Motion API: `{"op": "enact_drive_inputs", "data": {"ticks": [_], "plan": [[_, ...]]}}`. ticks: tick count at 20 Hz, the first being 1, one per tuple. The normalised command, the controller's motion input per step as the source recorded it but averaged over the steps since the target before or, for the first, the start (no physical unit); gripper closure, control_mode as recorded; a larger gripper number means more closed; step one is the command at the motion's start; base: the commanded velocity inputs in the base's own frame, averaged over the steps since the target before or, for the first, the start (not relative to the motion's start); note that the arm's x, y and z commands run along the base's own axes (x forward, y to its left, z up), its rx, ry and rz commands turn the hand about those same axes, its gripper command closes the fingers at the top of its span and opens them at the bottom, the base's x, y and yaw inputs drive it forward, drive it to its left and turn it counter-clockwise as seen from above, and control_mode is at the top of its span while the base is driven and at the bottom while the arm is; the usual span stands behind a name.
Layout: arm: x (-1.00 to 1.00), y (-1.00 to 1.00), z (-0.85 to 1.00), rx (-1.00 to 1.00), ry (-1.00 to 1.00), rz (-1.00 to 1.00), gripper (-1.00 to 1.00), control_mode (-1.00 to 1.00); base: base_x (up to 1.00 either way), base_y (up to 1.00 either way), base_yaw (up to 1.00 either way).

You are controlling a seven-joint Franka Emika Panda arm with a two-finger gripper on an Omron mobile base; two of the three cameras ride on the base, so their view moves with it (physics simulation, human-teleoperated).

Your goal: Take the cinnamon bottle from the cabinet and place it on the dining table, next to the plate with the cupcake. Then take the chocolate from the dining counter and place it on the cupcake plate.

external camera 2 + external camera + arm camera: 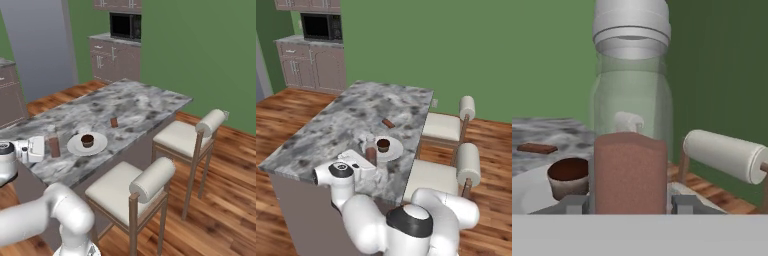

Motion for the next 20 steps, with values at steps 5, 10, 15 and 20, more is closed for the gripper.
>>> {"op": "enact_drive_inputs", "data": {"ticks": [5,10,15,20], "plan": [[0.34,0.07,-0.35,0.0,0.0,0.0,1.0,-1.0,0.0,0.0,0.0],[0.26,0.05,-0.27,-0.01,-0.04,-0.04,1.0,-1.0,0.0,0.0,0.0],[0.3,0.07,-0.23,-0.03,-0.03,-0.04,1.0,-1.0,0.0,0.0,0.0],[0.32,0.13,-0.26,-0.01,-0.01,-0.04,1.0,-1.0,0.0,0.0,0.0]]}}
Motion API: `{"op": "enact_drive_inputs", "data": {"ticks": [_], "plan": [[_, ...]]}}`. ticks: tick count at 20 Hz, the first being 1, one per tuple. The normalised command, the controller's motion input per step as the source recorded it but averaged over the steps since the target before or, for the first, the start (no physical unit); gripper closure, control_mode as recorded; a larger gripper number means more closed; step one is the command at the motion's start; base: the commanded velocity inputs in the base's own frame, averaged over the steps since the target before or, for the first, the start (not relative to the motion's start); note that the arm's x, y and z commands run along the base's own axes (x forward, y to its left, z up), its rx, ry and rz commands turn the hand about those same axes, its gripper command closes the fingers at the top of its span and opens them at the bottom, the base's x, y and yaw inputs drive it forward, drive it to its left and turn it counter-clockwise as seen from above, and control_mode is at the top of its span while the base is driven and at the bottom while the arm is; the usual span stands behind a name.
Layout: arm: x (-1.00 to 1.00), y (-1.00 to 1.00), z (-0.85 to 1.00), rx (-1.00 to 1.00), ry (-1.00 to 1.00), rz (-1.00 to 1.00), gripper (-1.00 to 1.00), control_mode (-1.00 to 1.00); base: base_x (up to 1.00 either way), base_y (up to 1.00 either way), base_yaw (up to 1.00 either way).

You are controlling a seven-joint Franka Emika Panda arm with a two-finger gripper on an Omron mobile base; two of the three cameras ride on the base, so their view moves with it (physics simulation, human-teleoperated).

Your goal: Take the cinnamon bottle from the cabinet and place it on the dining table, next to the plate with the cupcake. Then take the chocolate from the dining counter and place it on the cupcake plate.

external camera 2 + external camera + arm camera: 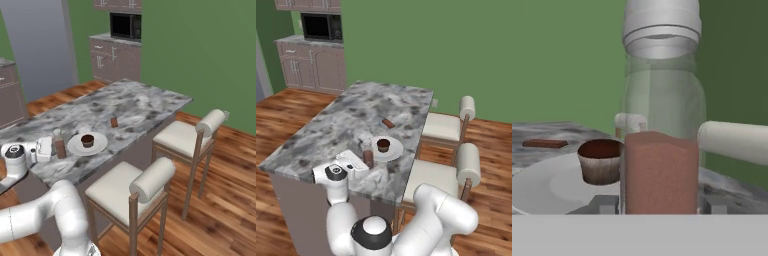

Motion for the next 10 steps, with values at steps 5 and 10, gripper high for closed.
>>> {"op": "enact_drive_inputs", "data": {"ticks": [5,10], "plan": [[0.34,0.11,-0.26,0.0,0.0,0.0,1.0,-1.0,0.0,0.0,0.0],[0.06,0.1,-0.33,-0.01,0.0,0.0,1.0,-1.0,0.0,0.0,0.0]]}}
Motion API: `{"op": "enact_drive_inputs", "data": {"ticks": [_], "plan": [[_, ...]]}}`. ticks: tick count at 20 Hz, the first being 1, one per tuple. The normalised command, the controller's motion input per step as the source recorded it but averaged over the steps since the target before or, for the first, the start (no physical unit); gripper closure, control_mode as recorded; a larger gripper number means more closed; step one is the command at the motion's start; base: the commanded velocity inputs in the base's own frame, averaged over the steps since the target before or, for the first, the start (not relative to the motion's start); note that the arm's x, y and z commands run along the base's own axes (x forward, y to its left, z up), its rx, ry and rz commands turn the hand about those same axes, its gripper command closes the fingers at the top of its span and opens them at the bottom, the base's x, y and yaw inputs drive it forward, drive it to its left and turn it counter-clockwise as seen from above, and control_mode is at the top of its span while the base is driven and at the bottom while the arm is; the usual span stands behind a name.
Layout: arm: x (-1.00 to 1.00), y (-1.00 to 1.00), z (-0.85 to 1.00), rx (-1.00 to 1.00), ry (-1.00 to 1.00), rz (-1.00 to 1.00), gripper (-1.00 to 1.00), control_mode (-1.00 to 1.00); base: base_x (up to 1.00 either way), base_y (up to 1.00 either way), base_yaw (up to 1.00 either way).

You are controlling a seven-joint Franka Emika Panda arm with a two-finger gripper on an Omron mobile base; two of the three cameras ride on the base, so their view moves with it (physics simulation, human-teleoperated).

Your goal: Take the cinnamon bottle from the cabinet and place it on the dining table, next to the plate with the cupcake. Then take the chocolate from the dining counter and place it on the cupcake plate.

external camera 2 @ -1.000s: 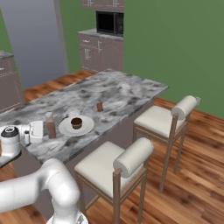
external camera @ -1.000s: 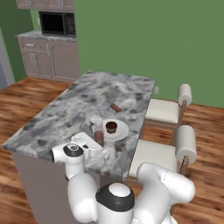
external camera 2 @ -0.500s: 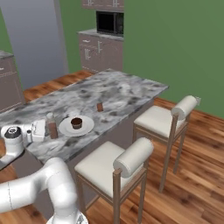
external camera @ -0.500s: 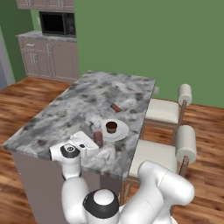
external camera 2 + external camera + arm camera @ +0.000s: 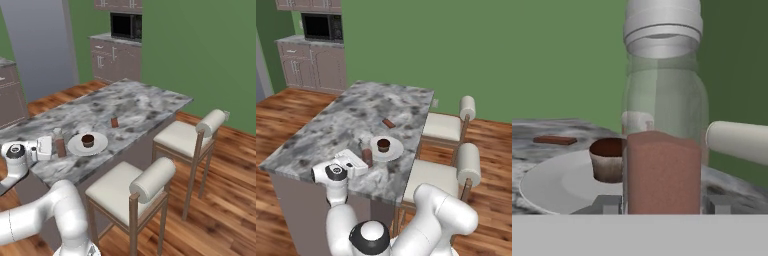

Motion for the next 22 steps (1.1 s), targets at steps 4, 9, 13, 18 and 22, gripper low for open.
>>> {"op": "enact_drive_inputs", "data": {"ticks": [4,9,13,18,22], "plan": [[0.0,0.08,-0.36,-0.01,0.0,-0.01,-1.0,-1.0,0.0,0.0,0.0],[0.01,0.02,-0.21,-0.01,-0.03,-0.03,-1.0,-1.0,0.0,0.0,0.0],[0.01,0.18,-0.02,-0.02,-0.11,-0.04,-1.0,-1.0,0.0,0.0,0.0],[-0.07,0.29,-0.01,0.0,-0.07,-0.07,-1.0,-1.0,0.0,0.0,0.0],[-0.07,0.26,0.0,0.0,0.0,-0.04,-1.0,-1.0,0.0,0.0,0.0]]}}
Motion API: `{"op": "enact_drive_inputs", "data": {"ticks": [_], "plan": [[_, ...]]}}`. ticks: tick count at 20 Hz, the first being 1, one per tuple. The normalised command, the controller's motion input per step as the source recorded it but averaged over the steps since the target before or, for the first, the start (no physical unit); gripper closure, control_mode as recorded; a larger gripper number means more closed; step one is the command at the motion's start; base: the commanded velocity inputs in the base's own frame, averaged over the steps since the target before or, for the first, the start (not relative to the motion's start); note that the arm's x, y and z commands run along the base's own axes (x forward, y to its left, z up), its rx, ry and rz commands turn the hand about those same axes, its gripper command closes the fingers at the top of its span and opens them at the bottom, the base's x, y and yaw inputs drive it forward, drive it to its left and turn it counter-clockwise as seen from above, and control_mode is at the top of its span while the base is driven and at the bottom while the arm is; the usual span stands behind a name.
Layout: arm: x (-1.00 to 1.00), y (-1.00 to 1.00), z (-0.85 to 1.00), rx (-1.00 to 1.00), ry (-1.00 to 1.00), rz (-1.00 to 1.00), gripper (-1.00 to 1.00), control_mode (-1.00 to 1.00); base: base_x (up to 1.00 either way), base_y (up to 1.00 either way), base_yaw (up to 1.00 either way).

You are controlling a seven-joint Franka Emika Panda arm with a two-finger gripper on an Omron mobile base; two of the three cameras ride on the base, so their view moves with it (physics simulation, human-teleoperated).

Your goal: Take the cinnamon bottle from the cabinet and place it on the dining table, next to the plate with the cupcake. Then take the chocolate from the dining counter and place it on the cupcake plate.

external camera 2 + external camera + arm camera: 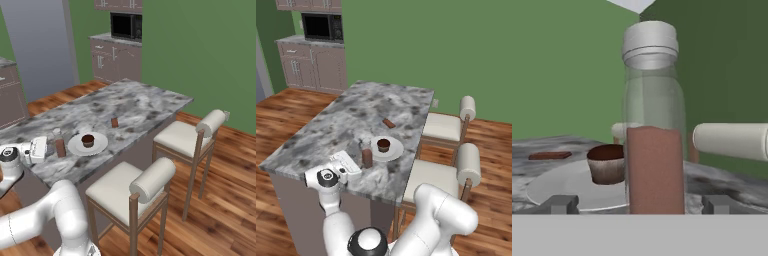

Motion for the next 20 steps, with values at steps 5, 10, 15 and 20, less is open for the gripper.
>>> {"op": "enact_drive_inputs", "data": {"ticks": [5,10,15,20], "plan": [[-0.25,0.16,0.13,0.03,0.0,0.0,-1.0,-1.0,0.0,0.0,0.0],[-0.41,0.0,0.38,0.17,0.08,0.02,-1.0,-1.0,0.0,0.0,0.0],[-0.4,-0.1,0.4,0.25,0.12,0.15,-1.0,-1.0,0.0,0.0,0.0],[-0.43,-0.23,0.41,0.21,0.11,0.22,-1.0,-1.0,0.0,0.0,0.0]]}}
